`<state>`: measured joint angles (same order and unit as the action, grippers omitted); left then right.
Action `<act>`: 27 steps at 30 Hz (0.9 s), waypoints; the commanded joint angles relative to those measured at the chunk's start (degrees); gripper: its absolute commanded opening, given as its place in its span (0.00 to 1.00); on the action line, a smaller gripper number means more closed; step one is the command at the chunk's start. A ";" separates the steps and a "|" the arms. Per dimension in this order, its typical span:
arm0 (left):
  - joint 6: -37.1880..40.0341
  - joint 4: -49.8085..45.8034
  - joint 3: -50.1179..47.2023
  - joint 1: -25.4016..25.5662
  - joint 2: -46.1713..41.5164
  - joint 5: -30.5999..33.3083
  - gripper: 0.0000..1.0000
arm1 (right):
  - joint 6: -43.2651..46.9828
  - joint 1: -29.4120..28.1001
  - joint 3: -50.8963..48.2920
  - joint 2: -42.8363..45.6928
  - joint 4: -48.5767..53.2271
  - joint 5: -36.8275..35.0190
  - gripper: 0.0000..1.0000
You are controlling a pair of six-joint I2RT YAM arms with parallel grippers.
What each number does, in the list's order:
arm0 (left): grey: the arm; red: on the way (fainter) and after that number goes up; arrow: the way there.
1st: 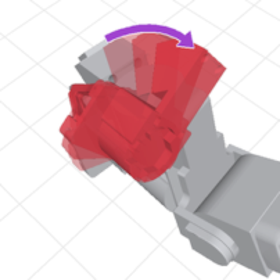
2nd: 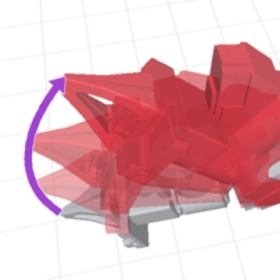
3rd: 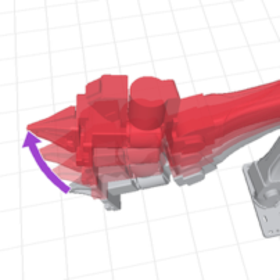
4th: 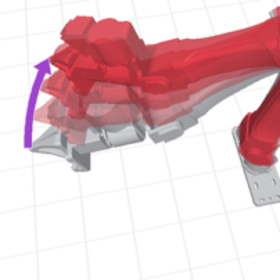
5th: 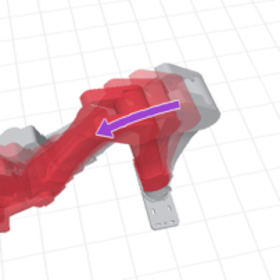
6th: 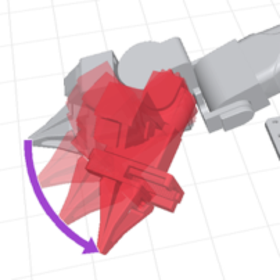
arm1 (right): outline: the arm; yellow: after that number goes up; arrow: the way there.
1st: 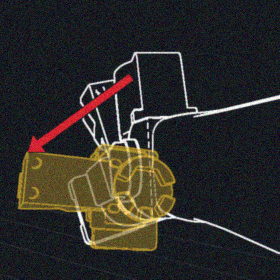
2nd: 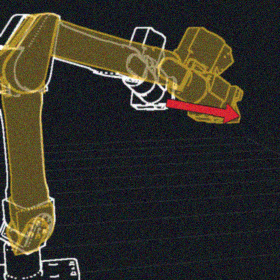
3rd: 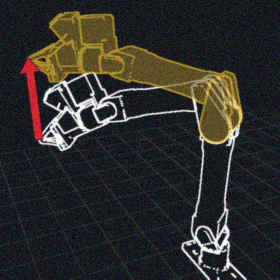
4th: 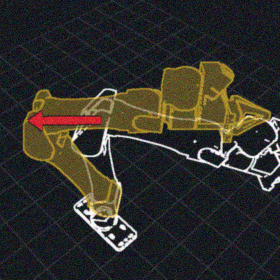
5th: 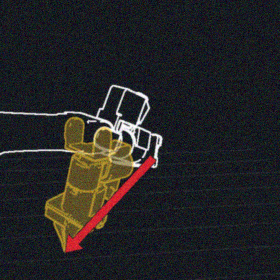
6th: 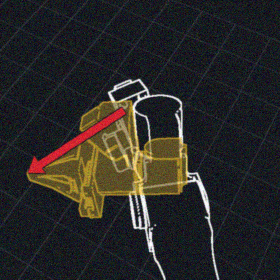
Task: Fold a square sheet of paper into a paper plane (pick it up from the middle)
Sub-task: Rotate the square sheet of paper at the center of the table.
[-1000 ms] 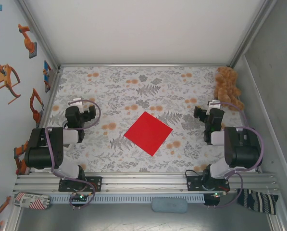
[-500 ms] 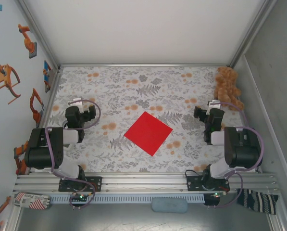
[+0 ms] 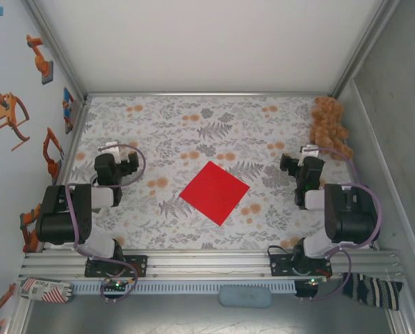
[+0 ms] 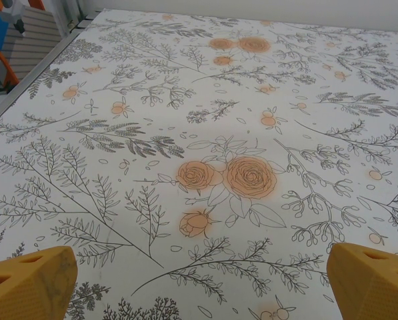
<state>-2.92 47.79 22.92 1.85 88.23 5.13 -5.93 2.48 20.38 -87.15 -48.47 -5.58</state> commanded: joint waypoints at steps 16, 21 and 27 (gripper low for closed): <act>-15.86 -48.53 23.32 0.79 -19.09 -3.59 0.96 | -20.18 -9.25 33.65 10.95 56.64 -2.46 0.99; -24.44 -52.16 25.30 2.03 -17.50 -10.07 0.96 | -20.70 -15.78 39.44 4.16 64.80 4.05 0.96; -27.27 -51.26 26.18 4.72 -15.56 -17.63 0.96 | -11.18 -26.20 43.69 -3.99 69.44 7.47 0.95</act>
<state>-26.22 -2.17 47.44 5.67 72.38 -6.70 -22.02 -20.12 61.12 -88.16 14.61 -1.10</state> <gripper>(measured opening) 0.962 0.947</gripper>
